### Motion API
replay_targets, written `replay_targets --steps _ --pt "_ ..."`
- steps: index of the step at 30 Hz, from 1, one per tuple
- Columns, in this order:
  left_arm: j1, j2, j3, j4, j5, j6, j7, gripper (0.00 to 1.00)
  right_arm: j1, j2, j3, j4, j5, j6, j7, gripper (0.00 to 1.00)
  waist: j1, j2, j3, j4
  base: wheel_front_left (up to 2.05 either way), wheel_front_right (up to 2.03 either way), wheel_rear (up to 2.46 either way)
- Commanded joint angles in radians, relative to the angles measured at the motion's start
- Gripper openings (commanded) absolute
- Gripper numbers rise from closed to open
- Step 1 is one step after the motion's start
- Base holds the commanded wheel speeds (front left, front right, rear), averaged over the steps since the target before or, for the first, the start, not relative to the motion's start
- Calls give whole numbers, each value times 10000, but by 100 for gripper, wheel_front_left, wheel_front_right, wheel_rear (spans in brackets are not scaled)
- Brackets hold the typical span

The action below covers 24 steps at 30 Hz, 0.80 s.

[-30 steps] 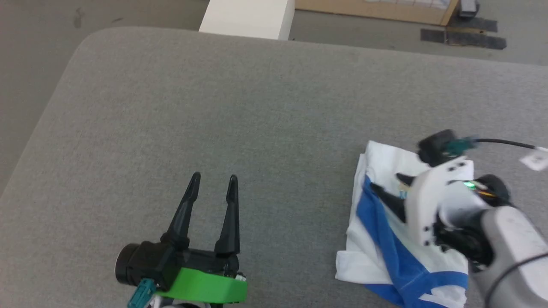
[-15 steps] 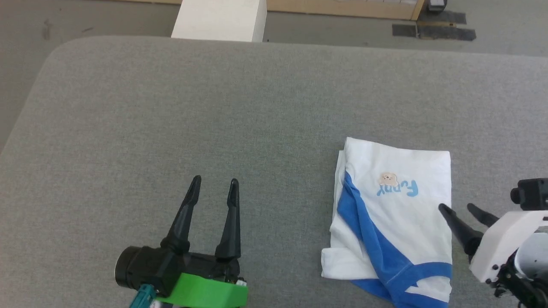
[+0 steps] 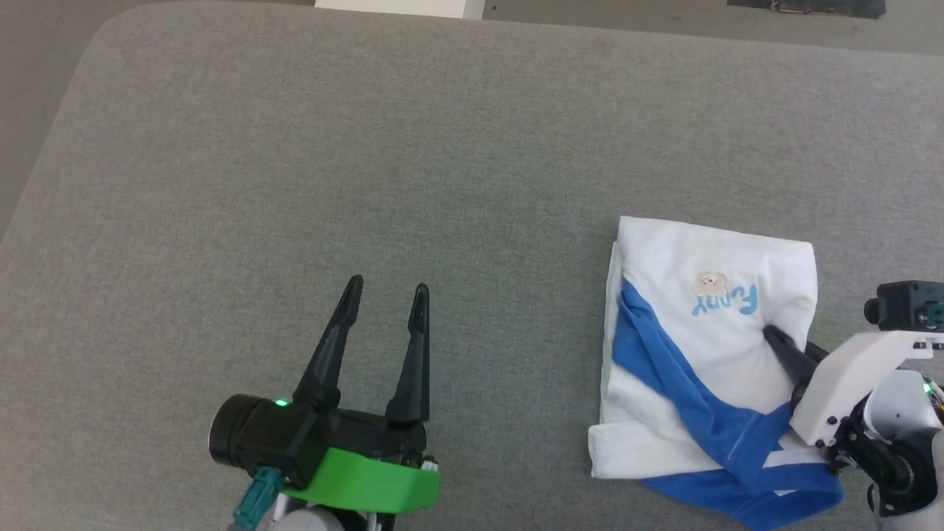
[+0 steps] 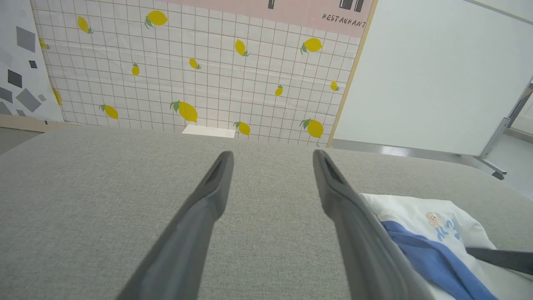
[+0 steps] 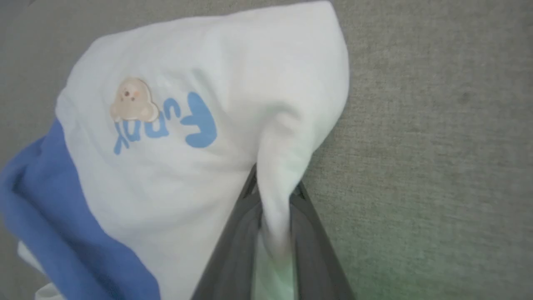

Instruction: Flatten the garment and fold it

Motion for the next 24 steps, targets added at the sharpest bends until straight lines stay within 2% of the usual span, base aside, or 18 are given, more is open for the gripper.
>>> replay_targets --steps 1,7,11,18,24 --pt "-175 -45 2 18 86 32 -38 100 -136 -42 173 245 -11 -21 -95 0 0 0 -161 -183 0 0 0" --pt "-98 -42 217 148 123 -35 -38 100 -444 -555 673 556 66 -21 -150 0 0 0 -794 -780 0 0 0" --pt "80 -4 376 191 137 -104 -38 100 -575 -1220 1067 697 43 -21 4 0 0 0 -1223 -1233 0 0 0" --pt "400 89 555 140 145 -159 -38 100 -887 -2837 1691 925 -230 -21 131 0 0 0 -1632 -1945 0 0 0" --pt "319 153 546 -16 247 -165 -38 100 -1354 -4334 2183 1169 -499 -21 83 0 0 0 -1236 -2334 0 0 0"
